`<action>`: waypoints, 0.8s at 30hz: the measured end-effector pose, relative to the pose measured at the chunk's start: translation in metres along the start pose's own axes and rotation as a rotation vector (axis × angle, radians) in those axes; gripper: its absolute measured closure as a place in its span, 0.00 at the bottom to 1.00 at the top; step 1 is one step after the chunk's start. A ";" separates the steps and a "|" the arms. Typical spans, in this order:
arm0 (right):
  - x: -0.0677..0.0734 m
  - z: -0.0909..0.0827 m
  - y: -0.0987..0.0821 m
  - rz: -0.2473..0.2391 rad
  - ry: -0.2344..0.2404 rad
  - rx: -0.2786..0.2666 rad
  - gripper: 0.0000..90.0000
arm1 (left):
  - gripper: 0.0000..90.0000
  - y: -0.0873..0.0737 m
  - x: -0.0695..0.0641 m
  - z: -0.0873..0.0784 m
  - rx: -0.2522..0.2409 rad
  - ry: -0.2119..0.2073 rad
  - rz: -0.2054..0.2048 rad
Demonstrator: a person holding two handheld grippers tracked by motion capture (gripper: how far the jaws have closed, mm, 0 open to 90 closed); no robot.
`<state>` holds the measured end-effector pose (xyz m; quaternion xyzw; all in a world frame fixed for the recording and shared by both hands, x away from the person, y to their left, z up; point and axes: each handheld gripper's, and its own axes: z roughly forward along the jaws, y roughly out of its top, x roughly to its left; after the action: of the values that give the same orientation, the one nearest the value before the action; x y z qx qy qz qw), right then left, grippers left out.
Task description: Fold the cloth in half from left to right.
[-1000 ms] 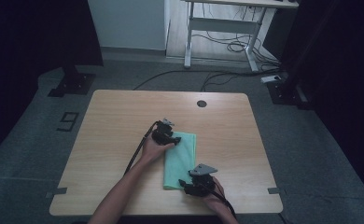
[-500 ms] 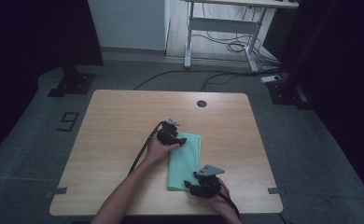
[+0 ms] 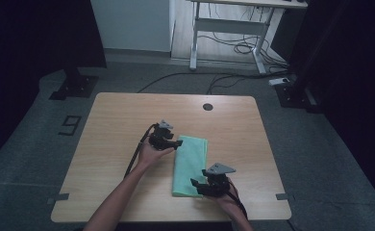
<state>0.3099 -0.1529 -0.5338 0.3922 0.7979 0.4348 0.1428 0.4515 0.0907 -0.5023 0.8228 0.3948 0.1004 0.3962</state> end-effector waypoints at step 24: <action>-0.018 0.015 0.020 0.001 -0.027 -0.012 0.39 | 0.48 -0.021 0.006 -0.014 -0.012 -0.009 -0.042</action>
<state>0.3403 -0.1513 -0.5285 0.3976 0.7931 0.4344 0.1557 0.4372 0.1111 -0.5090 0.8124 0.4097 0.0905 0.4049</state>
